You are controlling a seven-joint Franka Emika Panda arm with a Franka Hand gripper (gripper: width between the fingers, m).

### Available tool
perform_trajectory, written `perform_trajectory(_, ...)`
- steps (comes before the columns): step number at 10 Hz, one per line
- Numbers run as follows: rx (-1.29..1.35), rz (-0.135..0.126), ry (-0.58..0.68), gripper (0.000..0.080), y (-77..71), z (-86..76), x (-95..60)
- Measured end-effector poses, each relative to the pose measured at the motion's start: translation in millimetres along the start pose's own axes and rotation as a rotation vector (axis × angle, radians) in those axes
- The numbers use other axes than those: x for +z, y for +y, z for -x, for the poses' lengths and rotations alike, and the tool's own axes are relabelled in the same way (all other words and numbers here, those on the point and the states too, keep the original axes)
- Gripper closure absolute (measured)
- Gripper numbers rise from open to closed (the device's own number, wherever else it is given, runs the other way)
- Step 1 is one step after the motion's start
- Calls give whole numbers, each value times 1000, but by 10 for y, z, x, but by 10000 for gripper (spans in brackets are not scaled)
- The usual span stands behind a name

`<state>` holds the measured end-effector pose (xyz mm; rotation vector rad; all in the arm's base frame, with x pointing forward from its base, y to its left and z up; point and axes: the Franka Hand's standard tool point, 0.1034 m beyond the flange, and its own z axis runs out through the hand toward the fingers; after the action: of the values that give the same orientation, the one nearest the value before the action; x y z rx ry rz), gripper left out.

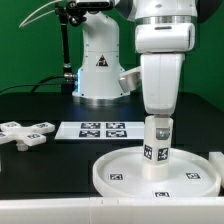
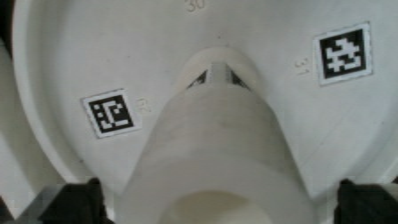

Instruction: Assemble round table

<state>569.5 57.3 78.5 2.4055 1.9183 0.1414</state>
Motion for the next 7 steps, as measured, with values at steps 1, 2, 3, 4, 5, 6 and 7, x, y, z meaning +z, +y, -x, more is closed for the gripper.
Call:
perform_trajectory(1,-31,0,-2,151,2,11,3)
perform_trajectory(2,-85,1,-8,151,4,25,6)
perform_trajectory(3,-137,2,-12,151,6,34,8)
perform_trajectory(4,-186,3,-17,151,8,42,9)
perform_trajectory(5,-244,4,-24,151,9,48,9)
perform_trajectory(6,-287,5,-29,151,10,55,11)
perform_trajectory(7,-281,3,-30,151,2,59,16)
